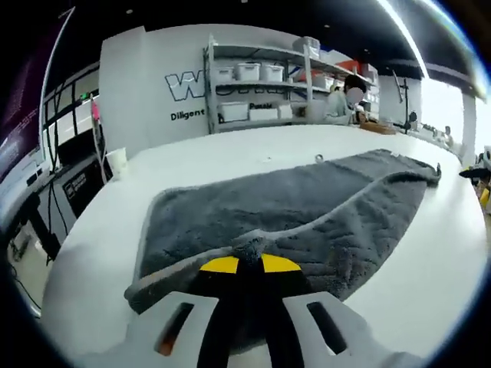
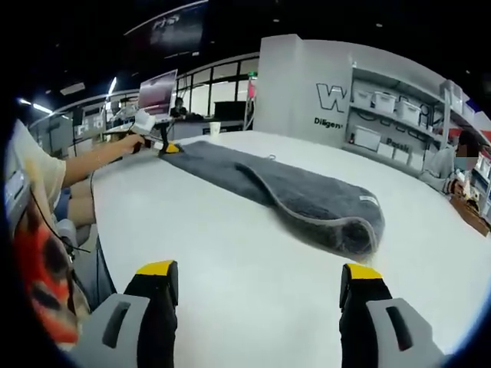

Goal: Open the folded towel by lifting each exposed corner and separating the folded layers until the towel lies flat within the target outline without major curled edges

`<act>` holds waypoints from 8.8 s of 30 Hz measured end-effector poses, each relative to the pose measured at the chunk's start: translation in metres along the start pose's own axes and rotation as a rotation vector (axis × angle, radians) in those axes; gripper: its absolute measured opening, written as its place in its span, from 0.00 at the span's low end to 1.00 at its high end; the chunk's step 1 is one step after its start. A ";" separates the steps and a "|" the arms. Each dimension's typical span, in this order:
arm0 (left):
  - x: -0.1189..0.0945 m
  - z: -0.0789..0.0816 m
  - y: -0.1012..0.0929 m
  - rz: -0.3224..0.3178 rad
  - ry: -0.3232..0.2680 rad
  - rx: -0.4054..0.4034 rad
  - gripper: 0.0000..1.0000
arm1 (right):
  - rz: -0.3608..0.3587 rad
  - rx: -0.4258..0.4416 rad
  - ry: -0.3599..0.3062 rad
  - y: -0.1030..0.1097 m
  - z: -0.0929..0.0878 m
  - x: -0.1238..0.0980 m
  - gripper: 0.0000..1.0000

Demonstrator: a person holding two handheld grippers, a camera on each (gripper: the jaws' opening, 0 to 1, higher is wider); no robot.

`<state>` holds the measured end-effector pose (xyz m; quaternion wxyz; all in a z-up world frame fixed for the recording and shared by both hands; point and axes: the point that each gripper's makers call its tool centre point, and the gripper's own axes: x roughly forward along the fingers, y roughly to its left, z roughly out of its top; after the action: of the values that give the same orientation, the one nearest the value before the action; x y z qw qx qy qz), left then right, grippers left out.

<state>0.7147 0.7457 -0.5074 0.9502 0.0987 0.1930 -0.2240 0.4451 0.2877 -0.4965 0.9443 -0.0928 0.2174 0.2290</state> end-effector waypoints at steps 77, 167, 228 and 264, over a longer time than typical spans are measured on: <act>-0.104 -0.030 -0.082 -0.243 -0.080 -0.117 1.00 | 0.043 -0.023 0.026 0.019 0.007 0.010 0.86; -0.175 -0.051 -0.130 -0.308 -0.030 -0.111 0.94 | 0.323 -0.550 0.023 0.108 0.127 0.218 0.00; -0.165 -0.036 -0.126 -0.246 -0.013 -0.097 0.87 | 0.386 -0.275 0.021 0.131 0.071 0.106 0.83; -0.079 -0.002 -0.046 0.068 -0.025 0.067 0.29 | 0.336 -0.127 0.001 0.120 0.040 0.071 0.92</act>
<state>0.6275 0.7362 -0.4814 0.9558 0.1340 0.1698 -0.1990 0.4605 0.4318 -0.5021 0.8849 -0.1148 0.2156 0.3966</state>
